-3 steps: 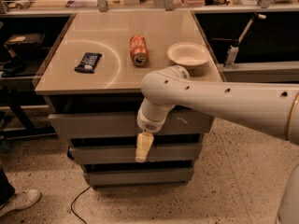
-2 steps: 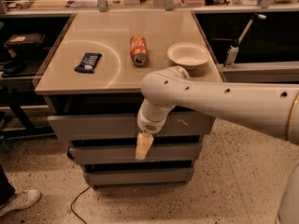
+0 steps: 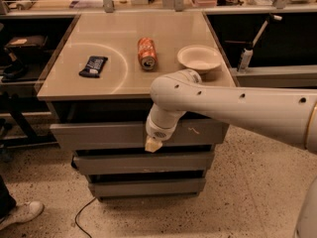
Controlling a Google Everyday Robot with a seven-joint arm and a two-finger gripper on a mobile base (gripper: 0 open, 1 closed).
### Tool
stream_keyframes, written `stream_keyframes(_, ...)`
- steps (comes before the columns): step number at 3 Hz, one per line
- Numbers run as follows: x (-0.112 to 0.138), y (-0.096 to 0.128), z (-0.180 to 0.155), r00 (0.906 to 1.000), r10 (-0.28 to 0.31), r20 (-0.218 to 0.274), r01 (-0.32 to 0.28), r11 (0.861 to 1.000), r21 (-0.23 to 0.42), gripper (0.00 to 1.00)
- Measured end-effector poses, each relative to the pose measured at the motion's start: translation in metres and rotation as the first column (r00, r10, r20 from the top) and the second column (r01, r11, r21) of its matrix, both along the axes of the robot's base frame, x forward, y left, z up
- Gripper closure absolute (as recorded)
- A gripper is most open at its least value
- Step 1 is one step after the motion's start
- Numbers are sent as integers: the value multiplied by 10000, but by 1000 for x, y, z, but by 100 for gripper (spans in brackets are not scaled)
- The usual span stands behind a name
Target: Open top drawer
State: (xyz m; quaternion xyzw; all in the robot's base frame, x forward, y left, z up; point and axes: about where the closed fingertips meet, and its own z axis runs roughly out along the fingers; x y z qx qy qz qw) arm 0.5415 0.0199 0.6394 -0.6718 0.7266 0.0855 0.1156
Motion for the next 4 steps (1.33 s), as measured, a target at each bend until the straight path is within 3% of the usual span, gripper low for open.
stream_keyframes(1,0,0,0,10000,0,0,0,10000,0,89)
stream_keyframes(2,0,0,0,10000,1,-1,-1,10000,0,100)
stream_keyframes(4,-6,1,17,9998,-219,21,219,9996,156,100)
